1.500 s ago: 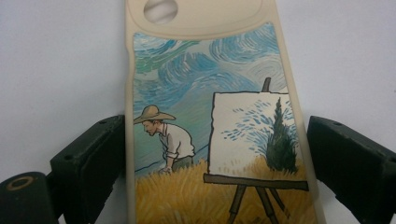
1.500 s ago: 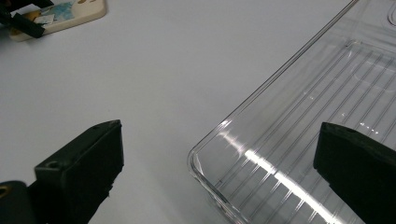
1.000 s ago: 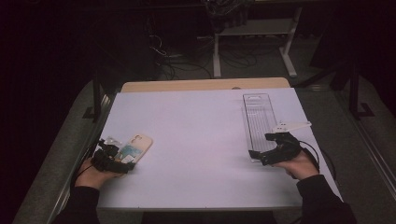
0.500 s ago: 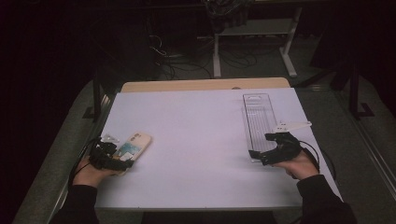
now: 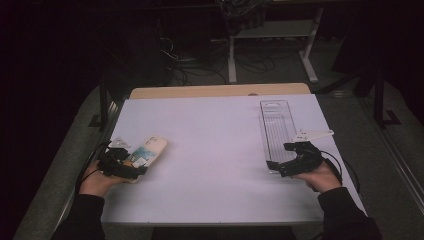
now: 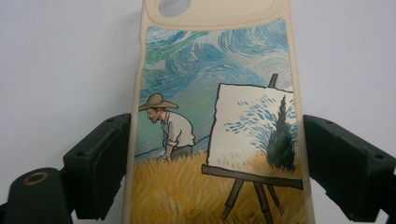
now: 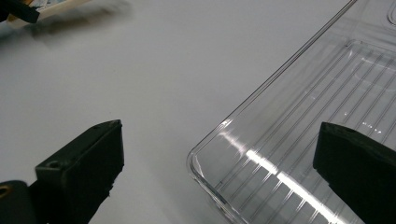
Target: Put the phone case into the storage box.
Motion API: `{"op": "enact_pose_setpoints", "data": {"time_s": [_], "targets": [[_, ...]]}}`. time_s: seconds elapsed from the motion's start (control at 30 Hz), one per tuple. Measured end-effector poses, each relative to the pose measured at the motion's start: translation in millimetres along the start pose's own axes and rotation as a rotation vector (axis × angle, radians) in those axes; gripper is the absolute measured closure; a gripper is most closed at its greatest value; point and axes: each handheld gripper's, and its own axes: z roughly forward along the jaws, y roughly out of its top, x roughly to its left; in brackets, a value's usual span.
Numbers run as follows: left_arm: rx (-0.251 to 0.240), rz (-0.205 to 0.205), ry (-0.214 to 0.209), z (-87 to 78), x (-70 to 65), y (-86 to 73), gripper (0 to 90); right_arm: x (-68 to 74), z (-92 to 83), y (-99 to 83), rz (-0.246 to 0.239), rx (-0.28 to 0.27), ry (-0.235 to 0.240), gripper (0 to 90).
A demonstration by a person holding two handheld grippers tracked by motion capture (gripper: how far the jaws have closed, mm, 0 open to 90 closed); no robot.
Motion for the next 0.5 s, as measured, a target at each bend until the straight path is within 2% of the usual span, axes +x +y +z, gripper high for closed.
{"op": "enact_pose_setpoints", "data": {"time_s": [0.5], "targets": [[-0.013,0.137,-0.083,5.0,-27.2,39.7,11.3,-0.7,-0.2,0.3,0.002,-0.002,0.003,1.1]]}}
